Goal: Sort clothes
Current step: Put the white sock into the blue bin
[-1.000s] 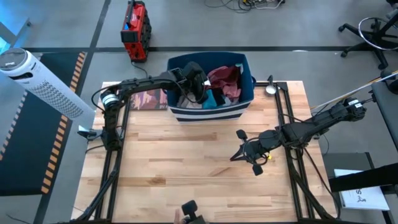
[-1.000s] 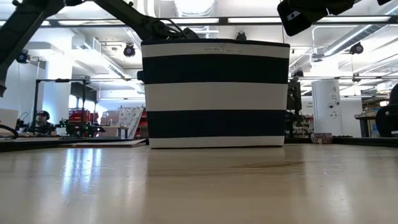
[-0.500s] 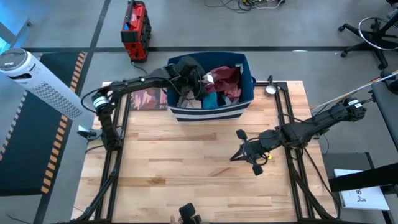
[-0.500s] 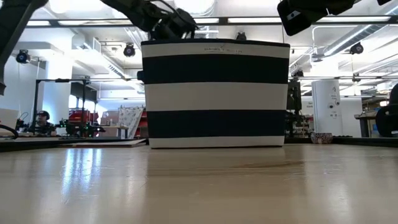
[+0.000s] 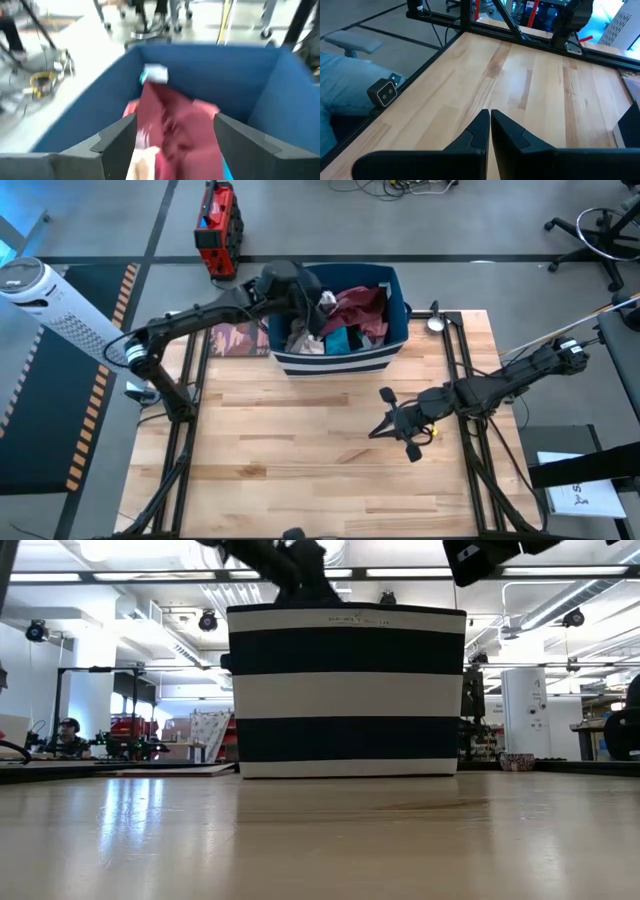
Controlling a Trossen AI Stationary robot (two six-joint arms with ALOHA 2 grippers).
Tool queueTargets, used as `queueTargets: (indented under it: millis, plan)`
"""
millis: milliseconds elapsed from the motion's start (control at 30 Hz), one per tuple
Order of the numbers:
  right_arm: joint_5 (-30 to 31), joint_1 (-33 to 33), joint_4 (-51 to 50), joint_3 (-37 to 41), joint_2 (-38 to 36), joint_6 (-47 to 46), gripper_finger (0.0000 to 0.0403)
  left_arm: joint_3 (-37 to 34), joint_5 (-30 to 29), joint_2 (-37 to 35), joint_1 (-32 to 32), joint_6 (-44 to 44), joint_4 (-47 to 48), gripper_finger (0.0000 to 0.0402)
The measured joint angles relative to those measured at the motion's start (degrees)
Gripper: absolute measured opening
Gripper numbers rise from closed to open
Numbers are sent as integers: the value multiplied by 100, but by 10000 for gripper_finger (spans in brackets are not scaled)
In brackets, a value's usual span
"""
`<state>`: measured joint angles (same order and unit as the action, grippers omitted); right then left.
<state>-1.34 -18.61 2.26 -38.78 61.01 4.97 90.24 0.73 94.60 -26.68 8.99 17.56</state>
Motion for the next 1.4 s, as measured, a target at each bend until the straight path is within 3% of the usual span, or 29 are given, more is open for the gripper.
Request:
queueTargets:
  millis: [533,700,867,1167,1400]
  plan:
    - [219,16,-348,-1126,-15,669,2,-211,-15,-968,591,402,-409,224]
    - [927,145,-816,-1884,-13,929,2,-938,-12,-1378,693,429,-1040,219]
    - [944,488,-1235,-2615,-13,1277,2,-2087,-11,-2029,801,420,-2120,224]
    - [758,2104,-1183,-3405,402,1535,2,-3989,28,-3412,1150,230,-2834,228]
    - [-348,3659,-1113,-4271,1667,1100,2,-5069,-20,-4411,1290,-9,-3292,207]
